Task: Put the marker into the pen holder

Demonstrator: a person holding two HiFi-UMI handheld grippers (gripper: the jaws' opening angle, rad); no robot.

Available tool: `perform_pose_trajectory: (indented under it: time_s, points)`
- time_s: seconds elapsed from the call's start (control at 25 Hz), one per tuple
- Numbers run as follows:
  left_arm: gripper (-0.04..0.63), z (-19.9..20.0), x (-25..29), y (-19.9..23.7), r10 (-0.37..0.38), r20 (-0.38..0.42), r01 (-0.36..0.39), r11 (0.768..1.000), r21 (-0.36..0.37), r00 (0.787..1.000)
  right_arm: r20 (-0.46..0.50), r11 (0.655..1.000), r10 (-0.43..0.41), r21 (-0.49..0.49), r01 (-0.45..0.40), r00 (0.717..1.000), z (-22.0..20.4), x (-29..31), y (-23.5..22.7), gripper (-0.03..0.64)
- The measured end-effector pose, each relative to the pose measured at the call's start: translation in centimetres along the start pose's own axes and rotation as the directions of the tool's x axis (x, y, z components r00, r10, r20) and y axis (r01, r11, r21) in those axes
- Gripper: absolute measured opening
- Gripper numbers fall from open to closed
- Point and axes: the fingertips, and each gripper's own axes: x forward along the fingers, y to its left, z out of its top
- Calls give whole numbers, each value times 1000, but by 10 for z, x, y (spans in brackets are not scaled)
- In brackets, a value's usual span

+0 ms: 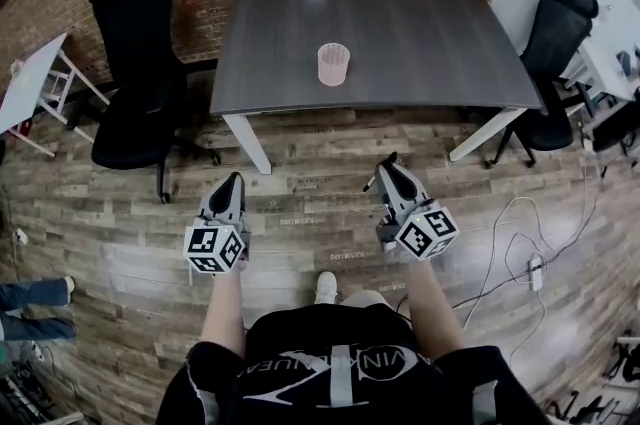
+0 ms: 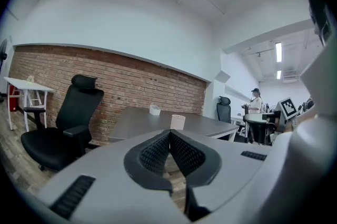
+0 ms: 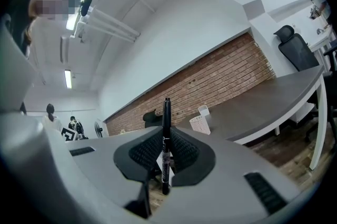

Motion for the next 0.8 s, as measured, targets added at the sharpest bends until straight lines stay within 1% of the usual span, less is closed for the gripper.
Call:
perform_pose_trajectory:
  time_s: [0.24, 0.48, 0.68, 0.8]
  points:
    - [17, 0, 20, -2, 5, -6, -5, 1000, 3, 1000, 8, 1000, -7, 21, 7, 1000, 5, 9, -21, 49]
    - [17, -2, 36, -7, -8, -20, 8, 1000, 0, 1000, 14, 998, -23, 53, 23, 1000, 6, 15, -38, 49]
    - [17, -3, 59, -2, -23, -14, 23, 1000, -1, 1000, 9, 998, -27, 64, 27, 1000, 2, 32, -49, 49]
    - [17, 0, 79, 3, -30, -4, 30, 1000, 2, 1000, 18, 997, -27, 68, 26, 999, 7, 49, -58, 49]
